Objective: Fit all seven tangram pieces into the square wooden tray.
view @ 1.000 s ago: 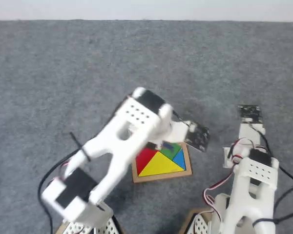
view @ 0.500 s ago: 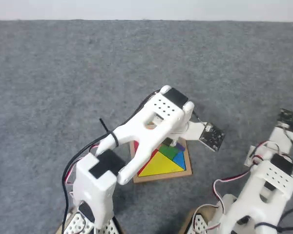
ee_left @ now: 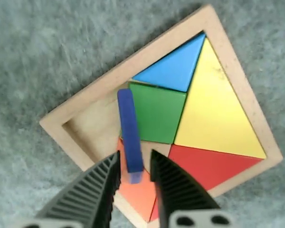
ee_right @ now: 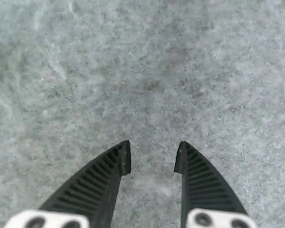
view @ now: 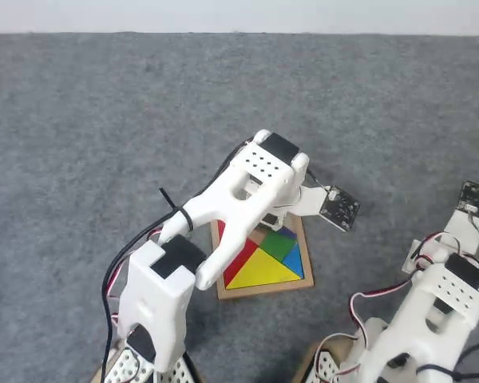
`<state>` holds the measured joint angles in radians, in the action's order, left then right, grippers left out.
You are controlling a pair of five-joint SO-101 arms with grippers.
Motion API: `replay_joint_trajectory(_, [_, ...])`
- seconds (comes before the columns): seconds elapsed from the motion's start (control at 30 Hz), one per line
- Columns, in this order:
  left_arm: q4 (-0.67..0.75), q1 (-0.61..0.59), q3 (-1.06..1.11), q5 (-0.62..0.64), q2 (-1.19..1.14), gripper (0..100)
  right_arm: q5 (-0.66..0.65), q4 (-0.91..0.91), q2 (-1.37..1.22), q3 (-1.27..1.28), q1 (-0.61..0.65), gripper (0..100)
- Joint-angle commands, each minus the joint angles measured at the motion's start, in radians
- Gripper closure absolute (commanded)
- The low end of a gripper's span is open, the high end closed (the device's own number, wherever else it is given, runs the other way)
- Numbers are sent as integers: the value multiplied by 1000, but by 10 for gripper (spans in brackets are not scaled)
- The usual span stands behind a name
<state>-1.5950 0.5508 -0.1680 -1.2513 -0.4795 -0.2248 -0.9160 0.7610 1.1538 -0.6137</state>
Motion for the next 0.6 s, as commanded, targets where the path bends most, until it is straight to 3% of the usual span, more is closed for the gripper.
replay_joint_trajectory(0.0, [12, 3, -45, -15, 9, 881, 6, 21, 5, -60, 22, 836])
replay_joint_trajectory(0.57, [89, -2, -68, -11, 8, 881, 5, 15, 5, -60, 56, 836])
